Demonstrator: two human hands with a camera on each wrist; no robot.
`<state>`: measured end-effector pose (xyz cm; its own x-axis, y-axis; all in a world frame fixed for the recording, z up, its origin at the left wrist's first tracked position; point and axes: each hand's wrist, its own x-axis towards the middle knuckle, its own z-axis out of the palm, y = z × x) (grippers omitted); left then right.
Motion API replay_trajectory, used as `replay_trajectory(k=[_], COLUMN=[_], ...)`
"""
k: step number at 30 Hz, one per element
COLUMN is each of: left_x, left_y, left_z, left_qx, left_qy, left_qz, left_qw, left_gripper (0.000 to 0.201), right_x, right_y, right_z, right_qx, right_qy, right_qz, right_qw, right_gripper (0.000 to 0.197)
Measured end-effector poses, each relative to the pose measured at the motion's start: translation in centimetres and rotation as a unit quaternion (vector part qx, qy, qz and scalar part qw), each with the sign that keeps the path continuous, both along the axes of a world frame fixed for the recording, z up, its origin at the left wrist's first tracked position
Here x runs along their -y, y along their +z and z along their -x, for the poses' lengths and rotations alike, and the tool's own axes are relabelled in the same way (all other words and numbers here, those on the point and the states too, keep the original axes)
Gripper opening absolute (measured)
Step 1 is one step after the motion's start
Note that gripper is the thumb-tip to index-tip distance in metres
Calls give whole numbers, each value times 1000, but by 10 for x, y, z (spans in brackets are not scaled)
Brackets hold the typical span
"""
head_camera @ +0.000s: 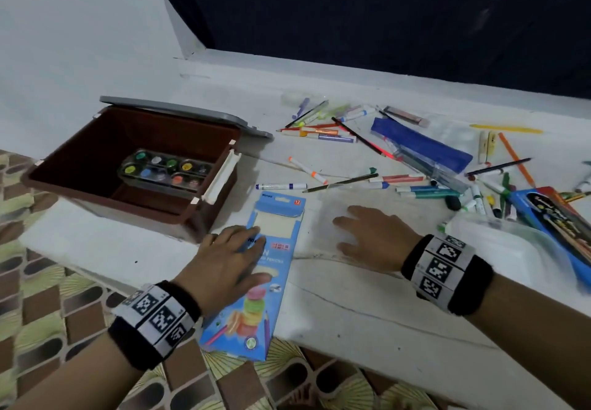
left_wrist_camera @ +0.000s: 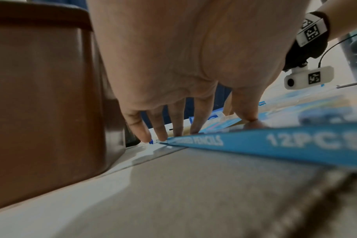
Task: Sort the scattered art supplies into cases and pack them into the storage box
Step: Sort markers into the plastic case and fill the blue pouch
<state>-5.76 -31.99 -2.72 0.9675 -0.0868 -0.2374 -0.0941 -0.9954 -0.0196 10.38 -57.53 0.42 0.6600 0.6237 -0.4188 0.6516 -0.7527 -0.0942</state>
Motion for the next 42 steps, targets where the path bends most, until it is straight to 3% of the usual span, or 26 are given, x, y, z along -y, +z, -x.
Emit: replay_trajectory(k=[13, 17, 28, 42], left_x=[20, 24, 26, 38], left_y=[15, 17, 22, 27], left_z=[-73, -87, -97, -92], left_qx=[-55, -61, -63, -56], left_qy=[17, 14, 37, 33], left_qz=[26, 4, 37, 50], left_qw=[998, 998, 997, 997], left_gripper=[104, 78, 77, 59], right_x=[-4, -2, 6, 15], right_y=[0, 1, -6, -3], right_z=[-5, -8, 5, 8], right_qx=[-4, -4, -36, -86], right_qy=[10, 16, 10, -22], right_qz=[-12, -12, -26, -85], right_qw=[1000, 1000, 999, 992], right_gripper=[57, 58, 61, 61])
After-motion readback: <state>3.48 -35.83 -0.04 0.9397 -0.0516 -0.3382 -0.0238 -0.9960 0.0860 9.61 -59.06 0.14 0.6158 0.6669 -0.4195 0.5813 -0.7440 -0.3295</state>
